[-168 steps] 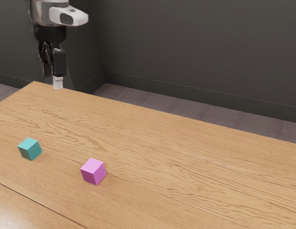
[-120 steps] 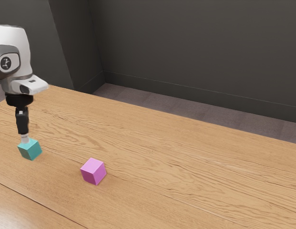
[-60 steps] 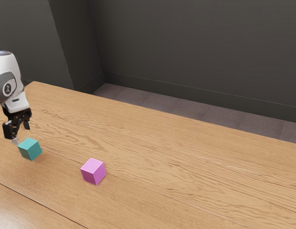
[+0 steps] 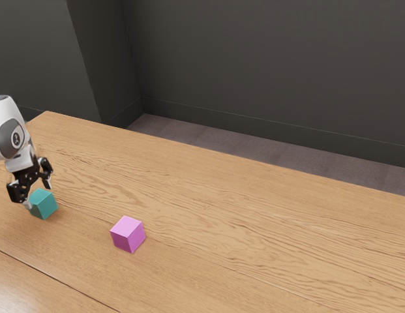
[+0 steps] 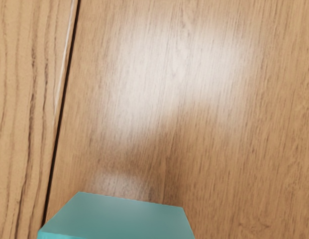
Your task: Pick up the blue block with one arm, and put the blue block on the pink block with one arm
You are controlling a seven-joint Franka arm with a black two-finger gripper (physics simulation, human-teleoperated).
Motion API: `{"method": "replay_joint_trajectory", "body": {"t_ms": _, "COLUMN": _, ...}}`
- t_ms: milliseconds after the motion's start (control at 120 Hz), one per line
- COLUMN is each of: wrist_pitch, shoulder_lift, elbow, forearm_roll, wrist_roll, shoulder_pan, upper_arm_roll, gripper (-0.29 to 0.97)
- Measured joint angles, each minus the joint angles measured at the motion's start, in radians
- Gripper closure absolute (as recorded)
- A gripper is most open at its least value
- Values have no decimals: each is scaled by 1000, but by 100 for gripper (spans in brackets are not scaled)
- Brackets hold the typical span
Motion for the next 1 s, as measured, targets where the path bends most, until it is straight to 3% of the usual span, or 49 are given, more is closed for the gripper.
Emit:
{"method": "replay_joint_trajectory", "body": {"t_ms": 717, "wrist_pitch": 120, "shoulder_lift": 118, "elbow": 23, "forearm_roll": -43, "wrist_roll": 216, "shoulder_pan": 32, "upper_arm_roll": -3, "gripper": 1}}
{"method": "replay_joint_trajectory", "body": {"t_ms": 892, "wrist_pitch": 149, "shoulder_lift": 125, "elbow": 23, "forearm_roll": -45, "wrist_roll": 240, "shoulder_pan": 34, "upper_arm_roll": -3, "gripper": 27}}
{"method": "replay_joint_trajectory", "body": {"t_ms": 1000, "wrist_pitch": 155, "shoulder_lift": 65, "elbow": 5, "forearm_roll": -49, "wrist_roll": 253, "shoulder_pan": 33, "upper_arm_roll": -7, "gripper": 33}}
